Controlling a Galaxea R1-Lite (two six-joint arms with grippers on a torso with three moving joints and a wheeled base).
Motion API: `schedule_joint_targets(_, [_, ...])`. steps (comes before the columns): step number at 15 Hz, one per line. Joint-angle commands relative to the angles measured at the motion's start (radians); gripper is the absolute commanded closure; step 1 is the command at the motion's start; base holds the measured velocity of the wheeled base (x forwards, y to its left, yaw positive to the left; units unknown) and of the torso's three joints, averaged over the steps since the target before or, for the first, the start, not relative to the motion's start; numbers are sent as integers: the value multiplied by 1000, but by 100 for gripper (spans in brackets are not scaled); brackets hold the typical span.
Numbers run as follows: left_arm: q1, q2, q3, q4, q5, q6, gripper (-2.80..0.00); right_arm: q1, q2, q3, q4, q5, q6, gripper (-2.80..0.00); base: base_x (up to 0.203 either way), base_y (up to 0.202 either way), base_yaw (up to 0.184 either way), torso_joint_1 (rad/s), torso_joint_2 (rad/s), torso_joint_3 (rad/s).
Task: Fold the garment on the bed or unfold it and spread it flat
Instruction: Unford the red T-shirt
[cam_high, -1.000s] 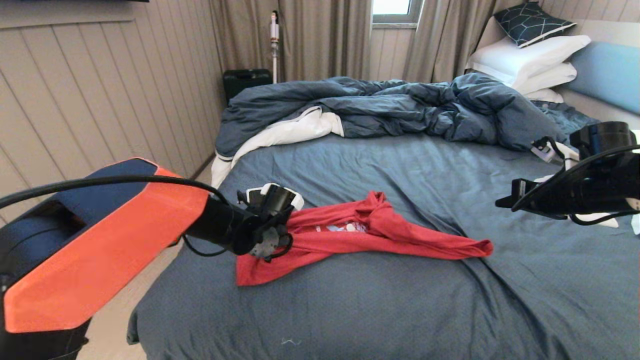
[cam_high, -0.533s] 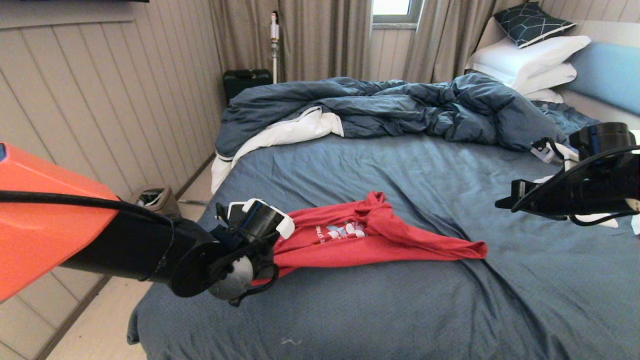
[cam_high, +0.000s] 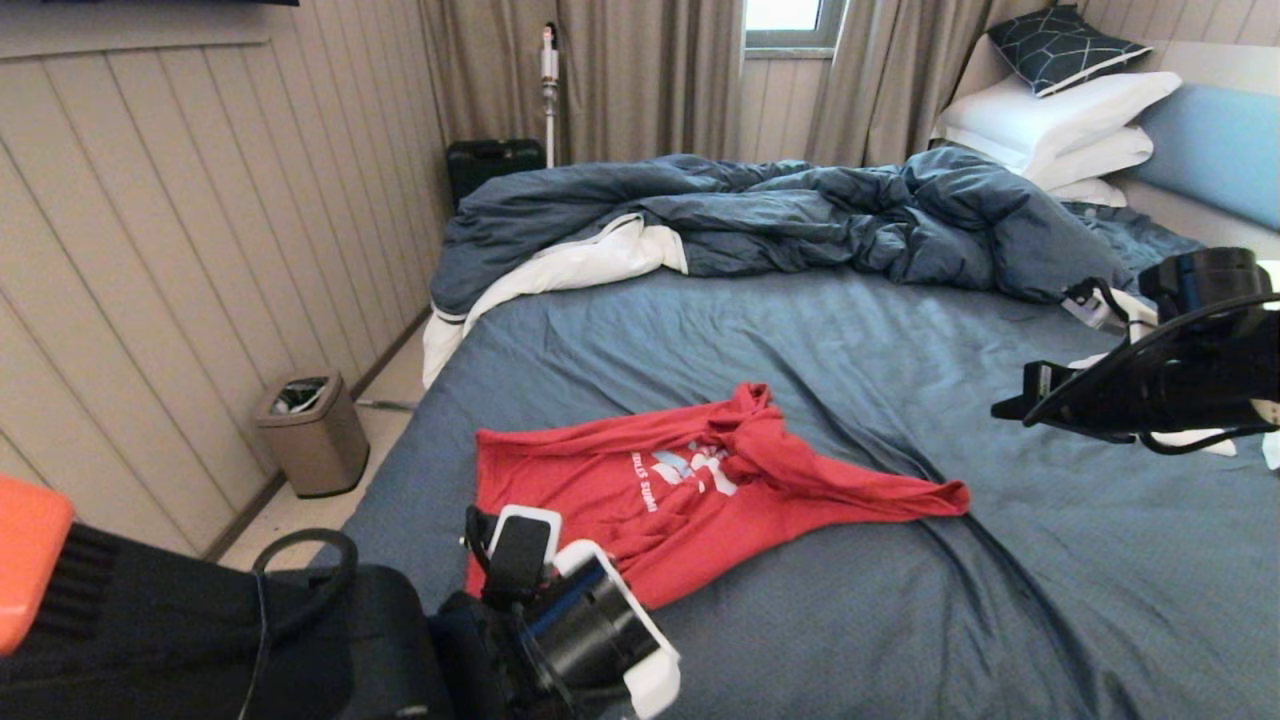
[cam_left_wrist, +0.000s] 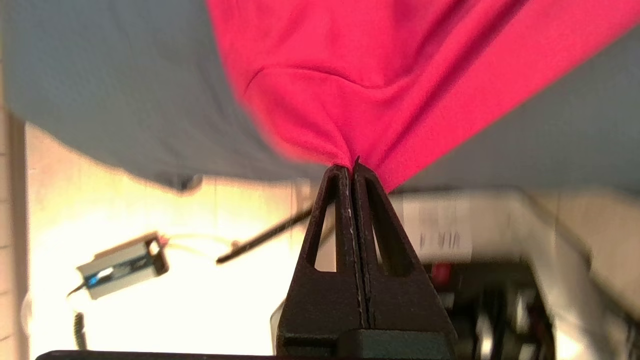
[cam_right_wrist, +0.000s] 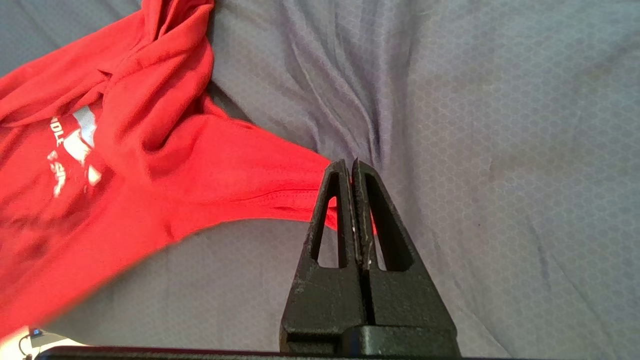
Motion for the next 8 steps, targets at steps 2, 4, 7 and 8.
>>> schedule_joint_targets(2, [-139,16,3,47,14,-69,0,1,3,1,0,2,0,0,0,0,0,0,0,0])
schedule_joint_targets(4, [-152,54,1,46,11,-80,0,0,5,1,0,2,0,0,0,0,0,0,0,0])
schedule_joint_targets(7, [-183,121,-3,42,8,-83,0,1,5,1,0,2,0,0,0,0,0,0,0,0])
schedule_joint_targets(8, [-192,139,-8,40,8,-83,0,0,5,0,0,2,0,0,0,0,0,0,0,0])
